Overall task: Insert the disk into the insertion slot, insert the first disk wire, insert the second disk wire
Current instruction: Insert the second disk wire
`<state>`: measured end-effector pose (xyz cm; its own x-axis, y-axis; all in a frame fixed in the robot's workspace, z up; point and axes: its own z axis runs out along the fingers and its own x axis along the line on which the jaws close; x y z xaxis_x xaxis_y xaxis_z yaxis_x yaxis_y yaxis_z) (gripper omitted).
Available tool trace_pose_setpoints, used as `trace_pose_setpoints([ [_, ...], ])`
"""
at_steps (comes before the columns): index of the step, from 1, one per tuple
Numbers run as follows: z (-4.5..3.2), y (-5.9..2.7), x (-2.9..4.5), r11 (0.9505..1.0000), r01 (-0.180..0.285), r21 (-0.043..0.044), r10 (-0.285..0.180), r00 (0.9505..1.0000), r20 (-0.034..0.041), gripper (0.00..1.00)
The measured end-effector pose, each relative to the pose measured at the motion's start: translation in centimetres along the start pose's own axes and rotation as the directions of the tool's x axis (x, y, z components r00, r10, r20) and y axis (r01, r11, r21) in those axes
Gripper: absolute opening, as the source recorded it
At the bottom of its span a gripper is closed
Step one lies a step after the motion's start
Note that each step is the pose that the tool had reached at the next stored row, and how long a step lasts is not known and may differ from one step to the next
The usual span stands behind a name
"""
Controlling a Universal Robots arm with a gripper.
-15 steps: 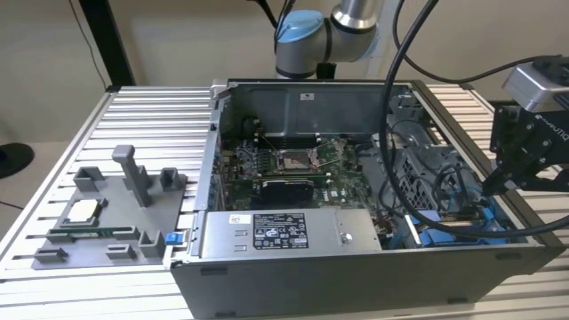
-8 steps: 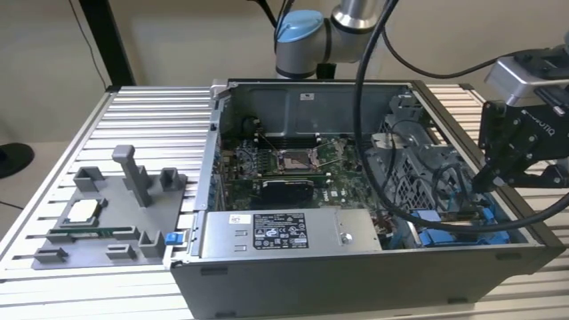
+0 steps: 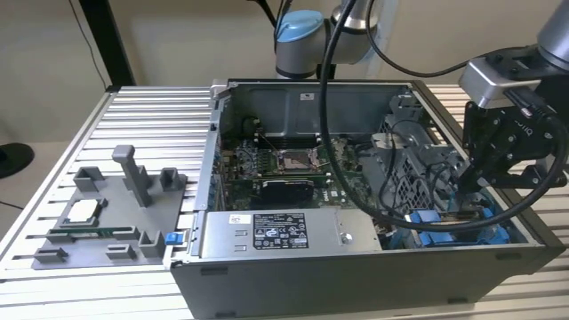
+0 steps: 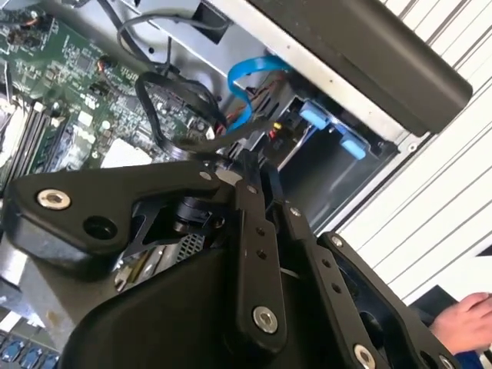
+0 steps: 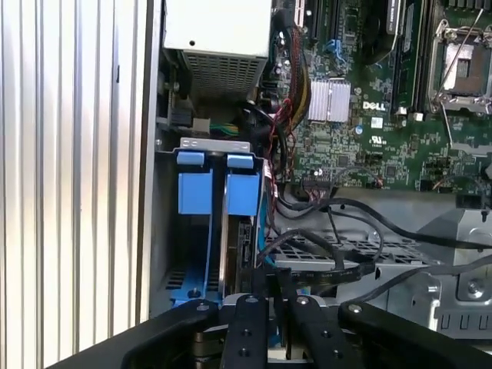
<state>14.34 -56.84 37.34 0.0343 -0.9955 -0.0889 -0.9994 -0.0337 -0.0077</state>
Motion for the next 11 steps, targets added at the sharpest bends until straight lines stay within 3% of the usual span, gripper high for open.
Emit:
trace_pose_setpoints([
  [4,-0.13,0.44,0.43,1.0,0.0,0.0015,0.0,1.0,0.003,0.0],
  [8,-0.16,0.98,1.51,1.0,0.0,0.0019,0.0,1.0,0.0033,0.0],
  [11,-0.02,1.01,1.57,1.0,-0.003,0.0022,0.003,1.0,0.003,0.0],
])
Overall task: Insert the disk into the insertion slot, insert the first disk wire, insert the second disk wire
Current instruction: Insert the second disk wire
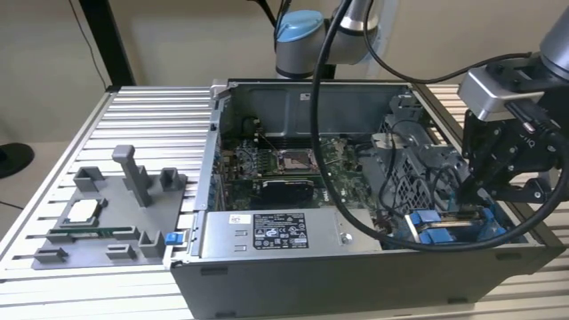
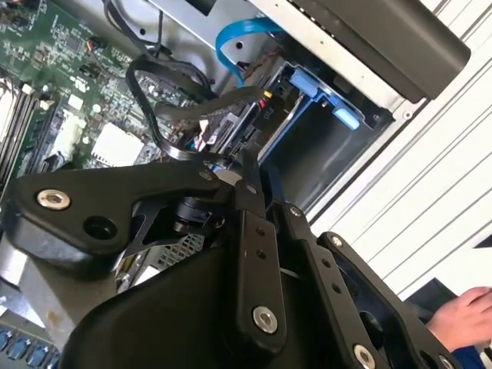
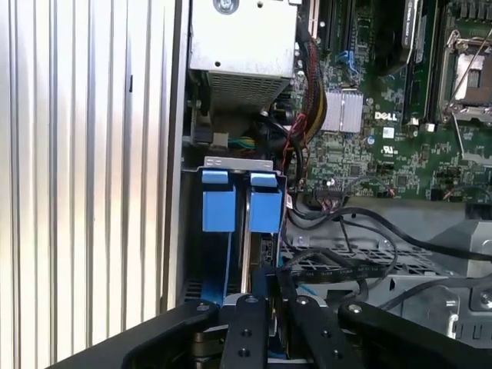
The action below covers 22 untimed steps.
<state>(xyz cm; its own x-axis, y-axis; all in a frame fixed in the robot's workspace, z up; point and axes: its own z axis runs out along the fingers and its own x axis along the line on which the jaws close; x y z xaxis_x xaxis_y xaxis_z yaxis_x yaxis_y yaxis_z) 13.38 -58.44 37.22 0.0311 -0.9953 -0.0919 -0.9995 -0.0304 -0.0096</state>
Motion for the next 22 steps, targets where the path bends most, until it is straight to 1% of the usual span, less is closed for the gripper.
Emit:
trace_pose_setpoints([
  [1,0.06,0.03,0.01,1.0,-0.001,0.001,0.001,1.0,0.0004,0.0],
  [2,0.1,0.13,0.01,1.0,-0.001,0.0055,0.001,1.0,0.0027,0.0],
  [3,0.11,0.29,0.01,0.9999,0.0,0.013,0.0,1.0,0.0075,0.0],
  [5,0.16,0.59,0.0,0.9996,0.001,0.0296,-0.002,0.9998,0.0203,0.0],
  [7,0.2,0.92,0.01,0.9989,0.002,0.0479,-0.004,0.9994,0.0346,0.0],
  [8,0.21,1.07,0.02,0.9984,0.003,0.0571,-0.005,0.9992,0.0393,0.0],
  [9,0.24,1.23,0.08,0.9978,0.003,0.0668,-0.006,0.9991,0.043,0.0],
  [11,0.26,1.48,0.43,0.9969,0.004,0.0782,-0.008,0.9989,0.046,0.0],
  [13,0.34,1.69,0.69,0.9957,0.005,0.092,-0.01,0.9987,0.0504,0.0],
  [14,0.39,1.76,0.77,0.9953,0.005,0.0968,-0.01,0.9986,0.0528,0.0],
  [16,0.5,1.88,0.87,0.9947,0.004,0.1028,-0.011,0.9979,0.0645,0.0],
  [17,0.58,1.94,0.93,0.9945,0.004,0.1047,-0.011,0.9974,0.0706,0.0],
  [20,0.77,2.16,1.06,0.9942,0.003,0.1078,-0.012,0.9966,0.0815,0.0],
  [22,0.87,2.18,1.22,0.994,0.001,0.109,-0.011,0.9953,0.0962,0.0],
])
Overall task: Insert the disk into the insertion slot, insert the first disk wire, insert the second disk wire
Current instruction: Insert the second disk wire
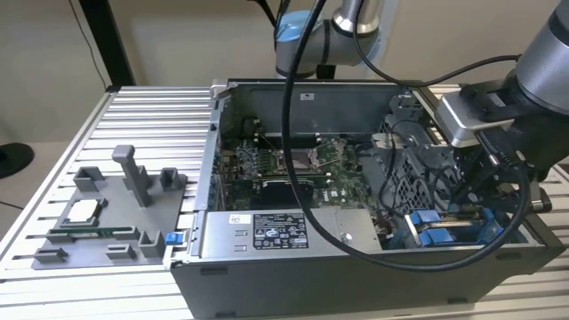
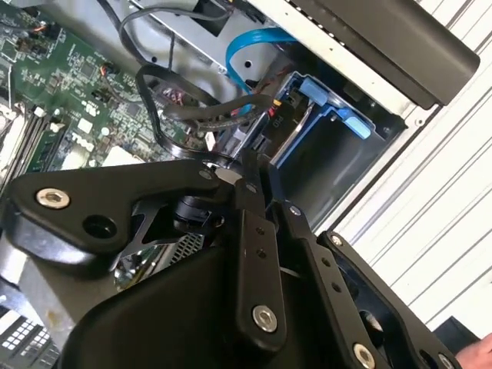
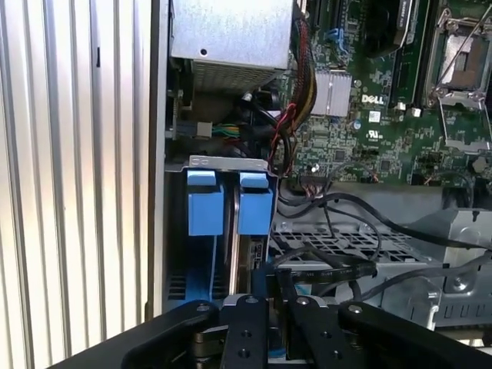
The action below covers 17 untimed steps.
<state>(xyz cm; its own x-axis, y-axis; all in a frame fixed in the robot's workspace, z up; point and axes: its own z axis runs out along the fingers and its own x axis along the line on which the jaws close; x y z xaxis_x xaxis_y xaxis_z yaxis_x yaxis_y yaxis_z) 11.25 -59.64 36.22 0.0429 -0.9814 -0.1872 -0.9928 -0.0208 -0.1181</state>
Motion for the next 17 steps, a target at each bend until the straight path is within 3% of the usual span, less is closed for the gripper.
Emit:
trace_pose_setpoints([
  [3,0.07,0.03,0.29,1.0,-0.004,0.001,0.004,0.9998,0.017,0.0],
  [5,0.06,0.04,0.51,1.0,-0.006,0.0017,0.006,0.9994,0.0331,0.0],
  [7,0.05,0.04,0.75,1.0,-0.008,0.0026,0.008,0.9985,0.0544,0.0],
  [8,0.03,0.05,0.9,1.0,-0.009,0.003,0.009,0.9981,0.0603,0.0],
  [17,0.07,0.05,0.99,1.0,-0.009,0.003,0.009,0.998,0.0629,0.0],
])
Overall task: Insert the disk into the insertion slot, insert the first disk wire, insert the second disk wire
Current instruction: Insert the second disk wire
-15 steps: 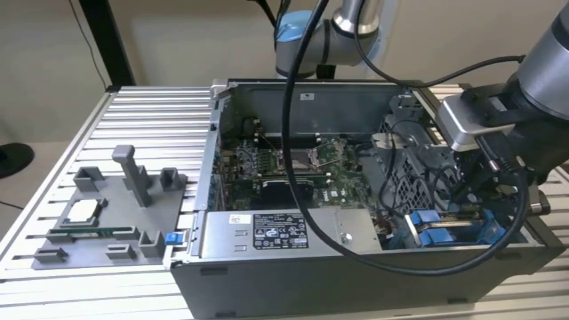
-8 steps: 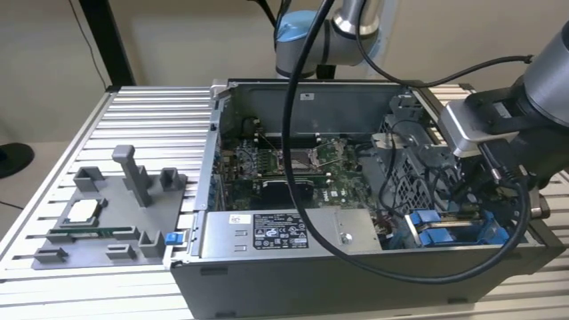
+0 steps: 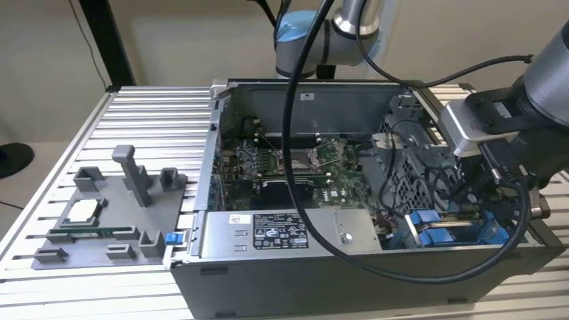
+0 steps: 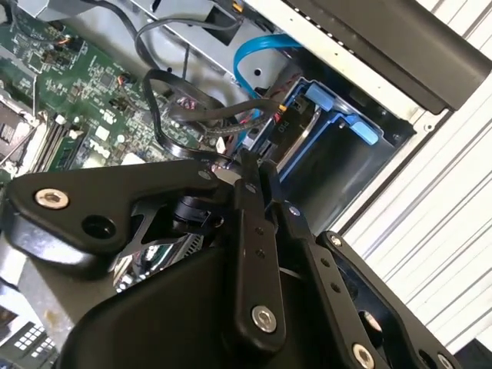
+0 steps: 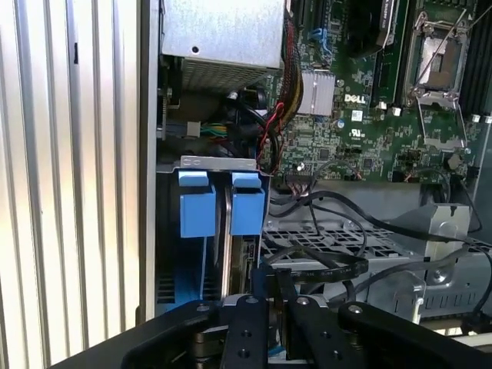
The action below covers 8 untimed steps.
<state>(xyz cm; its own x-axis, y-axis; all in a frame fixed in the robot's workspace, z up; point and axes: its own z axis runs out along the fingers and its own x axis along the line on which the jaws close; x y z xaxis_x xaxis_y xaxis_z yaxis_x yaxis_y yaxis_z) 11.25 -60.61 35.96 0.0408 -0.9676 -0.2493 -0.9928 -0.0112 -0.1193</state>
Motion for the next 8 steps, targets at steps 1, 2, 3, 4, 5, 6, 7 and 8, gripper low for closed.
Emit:
trace_pose_setpoints([
  [1,0.04,0.0,0.04,1.0,0.0,0.0,0.0,1.0,0.0,0.0],
  [2,0.1,0.0,0.09,1.0,0.0,0.0,0.0,1.0,-0.0001,0.0],
  [3,0.21,0.01,0.17,1.0,0.0,0.0,0.0,1.0,-0.0001,0.0],
  [4,0.36,0.03,0.23,1.0,0.0,0.0002,0.0,1.0,-0.0002,0.0],
  [5,0.5,0.04,0.28,1.0,0.0,0.0008,0.0,1.0,-0.0002,0.0],
  [6,0.64,0.05,0.33,1.0,0.001,0.0023,-0.001,1.0,0.0,0.0],
  [7,0.73,0.04,0.36,1.0,0.002,0.0048,-0.002,1.0,-0.0001,0.0],
  [8,0.82,0.04,0.39,1.0,0.004,0.0075,-0.004,1.0,-0.0001,0.0],
])
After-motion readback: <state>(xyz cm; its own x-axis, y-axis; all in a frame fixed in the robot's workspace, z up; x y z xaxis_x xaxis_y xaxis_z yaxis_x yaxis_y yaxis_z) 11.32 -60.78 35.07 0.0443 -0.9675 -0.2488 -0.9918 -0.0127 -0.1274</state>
